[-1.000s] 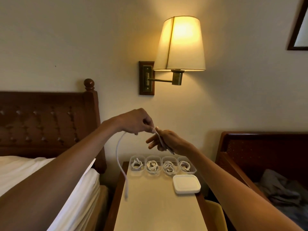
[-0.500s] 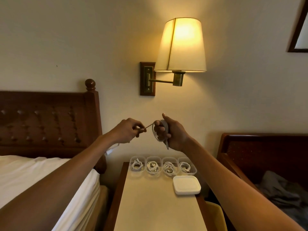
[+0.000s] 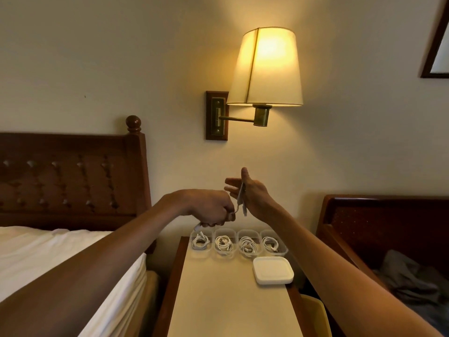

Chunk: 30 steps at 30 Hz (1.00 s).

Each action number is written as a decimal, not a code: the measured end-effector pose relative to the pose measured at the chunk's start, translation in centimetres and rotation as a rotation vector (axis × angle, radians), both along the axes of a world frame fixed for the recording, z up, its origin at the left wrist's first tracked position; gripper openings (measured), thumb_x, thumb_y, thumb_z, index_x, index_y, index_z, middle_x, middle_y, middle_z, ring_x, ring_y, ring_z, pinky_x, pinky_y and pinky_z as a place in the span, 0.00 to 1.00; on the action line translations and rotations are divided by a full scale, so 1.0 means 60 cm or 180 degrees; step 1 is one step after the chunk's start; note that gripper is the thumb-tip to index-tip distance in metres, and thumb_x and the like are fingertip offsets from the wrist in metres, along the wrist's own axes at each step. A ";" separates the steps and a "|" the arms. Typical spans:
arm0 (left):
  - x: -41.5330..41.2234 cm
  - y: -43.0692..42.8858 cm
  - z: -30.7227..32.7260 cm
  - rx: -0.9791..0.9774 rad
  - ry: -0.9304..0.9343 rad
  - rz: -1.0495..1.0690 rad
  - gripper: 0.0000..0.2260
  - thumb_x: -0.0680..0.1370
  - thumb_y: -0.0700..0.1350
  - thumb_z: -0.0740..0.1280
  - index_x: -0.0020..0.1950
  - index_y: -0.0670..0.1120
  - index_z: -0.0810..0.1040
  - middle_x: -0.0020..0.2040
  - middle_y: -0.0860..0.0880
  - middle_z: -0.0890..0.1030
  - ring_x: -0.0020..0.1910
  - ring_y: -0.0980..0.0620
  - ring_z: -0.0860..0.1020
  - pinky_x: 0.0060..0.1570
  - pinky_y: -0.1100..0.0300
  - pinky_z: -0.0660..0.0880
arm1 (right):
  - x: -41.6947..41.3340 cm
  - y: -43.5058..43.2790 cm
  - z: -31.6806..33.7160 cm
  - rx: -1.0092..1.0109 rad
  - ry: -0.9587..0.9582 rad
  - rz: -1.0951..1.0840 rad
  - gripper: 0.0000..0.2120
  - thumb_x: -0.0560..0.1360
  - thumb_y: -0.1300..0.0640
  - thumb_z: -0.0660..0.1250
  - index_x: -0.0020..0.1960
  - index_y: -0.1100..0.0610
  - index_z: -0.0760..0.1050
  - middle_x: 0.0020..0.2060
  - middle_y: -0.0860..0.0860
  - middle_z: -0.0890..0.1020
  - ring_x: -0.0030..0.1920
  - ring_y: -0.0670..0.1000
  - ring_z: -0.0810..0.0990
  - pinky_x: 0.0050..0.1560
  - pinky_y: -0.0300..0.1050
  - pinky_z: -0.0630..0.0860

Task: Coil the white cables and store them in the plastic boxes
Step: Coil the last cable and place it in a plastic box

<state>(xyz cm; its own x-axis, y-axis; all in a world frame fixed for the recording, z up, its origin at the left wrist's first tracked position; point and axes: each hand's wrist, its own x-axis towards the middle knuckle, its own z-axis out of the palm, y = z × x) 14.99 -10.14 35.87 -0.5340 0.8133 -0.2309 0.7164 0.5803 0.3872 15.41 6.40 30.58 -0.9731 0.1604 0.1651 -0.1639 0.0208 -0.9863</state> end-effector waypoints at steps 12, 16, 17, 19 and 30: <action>-0.043 -0.035 0.074 0.1130 0.0993 -0.0386 0.08 0.79 0.42 0.68 0.56 0.49 0.85 0.46 0.54 0.84 0.47 0.57 0.80 0.51 0.57 0.76 | 0.029 -0.008 0.001 -0.0102 -0.0785 0.1777 0.37 0.79 0.32 0.43 0.33 0.61 0.70 0.25 0.53 0.72 0.19 0.44 0.60 0.20 0.35 0.57; -0.067 -0.044 0.053 0.1205 0.1982 -0.0141 0.07 0.79 0.43 0.69 0.55 0.50 0.85 0.51 0.54 0.84 0.51 0.55 0.76 0.45 0.62 0.70 | 0.028 -0.007 0.009 -0.0815 -0.0921 0.1966 0.33 0.76 0.28 0.44 0.30 0.55 0.61 0.24 0.49 0.66 0.19 0.43 0.58 0.20 0.33 0.58; -0.073 -0.048 0.044 0.1233 0.2410 -0.0130 0.07 0.78 0.44 0.70 0.55 0.51 0.85 0.52 0.55 0.83 0.51 0.55 0.74 0.44 0.62 0.66 | 0.027 -0.006 0.011 -0.0961 -0.0934 0.2008 0.33 0.76 0.28 0.45 0.30 0.55 0.61 0.23 0.49 0.66 0.19 0.43 0.59 0.20 0.33 0.57; -0.084 -0.051 0.026 0.1438 0.3104 -0.0152 0.06 0.77 0.46 0.71 0.53 0.52 0.85 0.54 0.54 0.81 0.54 0.53 0.72 0.47 0.59 0.65 | 0.026 -0.007 0.014 -0.1116 -0.0955 0.2059 0.32 0.77 0.30 0.45 0.30 0.55 0.62 0.23 0.49 0.66 0.19 0.42 0.60 0.20 0.33 0.58; -0.065 -0.026 0.001 0.2705 0.0085 0.0636 0.07 0.79 0.37 0.67 0.55 0.42 0.83 0.48 0.44 0.85 0.47 0.51 0.85 0.52 0.58 0.81 | 0.032 -0.014 0.032 -0.1355 -0.0687 0.1642 0.26 0.82 0.46 0.50 0.31 0.57 0.69 0.22 0.50 0.69 0.17 0.43 0.61 0.21 0.33 0.55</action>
<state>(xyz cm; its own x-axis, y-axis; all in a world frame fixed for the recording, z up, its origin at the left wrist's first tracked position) 11.09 -11.71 35.93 -0.6816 0.5950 0.4260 0.6472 0.2184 0.7304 17.35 5.57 32.51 -0.9464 -0.3227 -0.0149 0.1513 -0.4020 -0.9030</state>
